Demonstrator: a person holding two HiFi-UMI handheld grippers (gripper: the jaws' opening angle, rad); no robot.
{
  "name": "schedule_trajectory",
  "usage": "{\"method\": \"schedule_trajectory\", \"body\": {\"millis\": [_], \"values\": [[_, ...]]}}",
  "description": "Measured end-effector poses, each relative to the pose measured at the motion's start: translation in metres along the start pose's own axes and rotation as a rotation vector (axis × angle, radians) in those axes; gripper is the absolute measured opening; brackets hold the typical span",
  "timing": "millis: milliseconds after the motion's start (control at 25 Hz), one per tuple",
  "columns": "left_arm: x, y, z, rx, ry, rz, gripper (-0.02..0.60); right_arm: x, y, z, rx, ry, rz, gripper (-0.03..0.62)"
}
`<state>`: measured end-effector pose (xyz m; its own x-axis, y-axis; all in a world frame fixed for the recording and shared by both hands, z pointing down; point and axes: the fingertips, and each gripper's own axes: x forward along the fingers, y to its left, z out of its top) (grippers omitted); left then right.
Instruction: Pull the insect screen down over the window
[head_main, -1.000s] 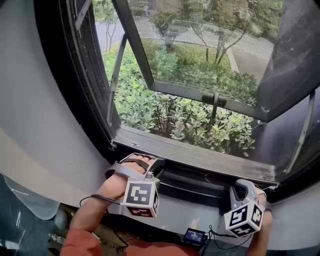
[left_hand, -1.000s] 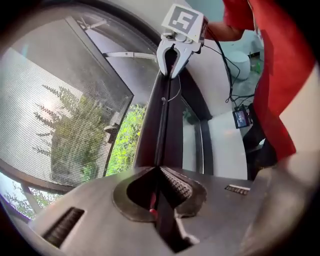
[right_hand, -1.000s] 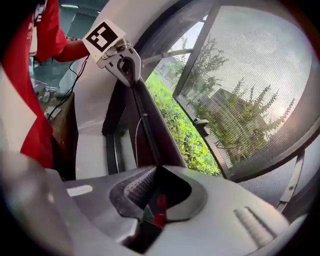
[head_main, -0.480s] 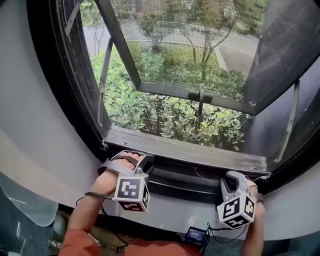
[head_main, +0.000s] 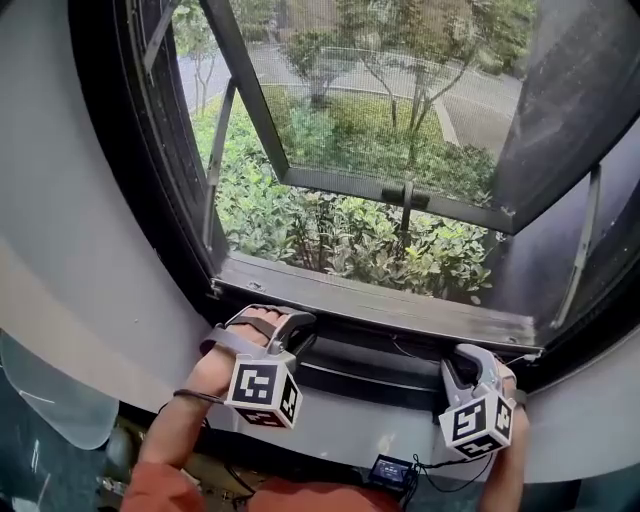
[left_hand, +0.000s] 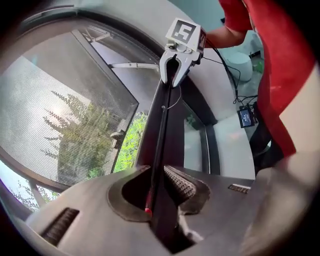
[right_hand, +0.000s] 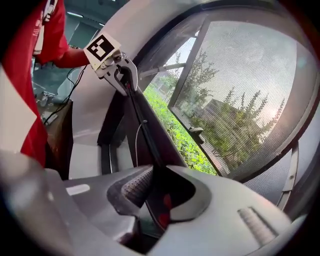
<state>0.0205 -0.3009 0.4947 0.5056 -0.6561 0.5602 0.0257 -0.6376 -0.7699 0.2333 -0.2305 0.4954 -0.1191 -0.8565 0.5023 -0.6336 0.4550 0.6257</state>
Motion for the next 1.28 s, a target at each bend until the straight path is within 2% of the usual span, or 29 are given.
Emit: {"method": "schedule_trajectory", "body": {"millis": [160,320,560,720,920,1040,1160,1280], "values": [[-0.005,-0.001,0.005,-0.049,-0.049,0.025,0.084,-0.002,0.001,0.002,0.036,-0.035,-0.008,0.104],[-0.011,0.002,0.011,-0.140,-0.124,0.090,0.084,-0.005,0.000,0.005,0.080,-0.086,-0.055,0.118],[-0.023,0.009,0.023,-0.353,-0.278,0.236,0.084,-0.023,-0.002,0.018,0.227,-0.219,-0.143,0.118],[-0.028,0.002,0.034,-0.487,-0.372,0.276,0.084,-0.029,0.004,0.021,0.321,-0.299,-0.171,0.118],[-0.038,-0.004,0.038,-0.632,-0.459,0.338,0.084,-0.039,0.013,0.021,0.412,-0.344,-0.184,0.118],[-0.048,-0.003,0.034,-0.734,-0.515,0.408,0.084,-0.049,0.010,0.021,0.468,-0.427,-0.253,0.117],[-0.050,-0.009,0.028,-0.830,-0.531,0.440,0.084,-0.054,0.016,0.018,0.501,-0.464,-0.300,0.117],[-0.045,-0.026,0.028,-0.886,-0.506,0.418,0.084,-0.056,0.026,0.014,0.545,-0.511,-0.332,0.117]]}}
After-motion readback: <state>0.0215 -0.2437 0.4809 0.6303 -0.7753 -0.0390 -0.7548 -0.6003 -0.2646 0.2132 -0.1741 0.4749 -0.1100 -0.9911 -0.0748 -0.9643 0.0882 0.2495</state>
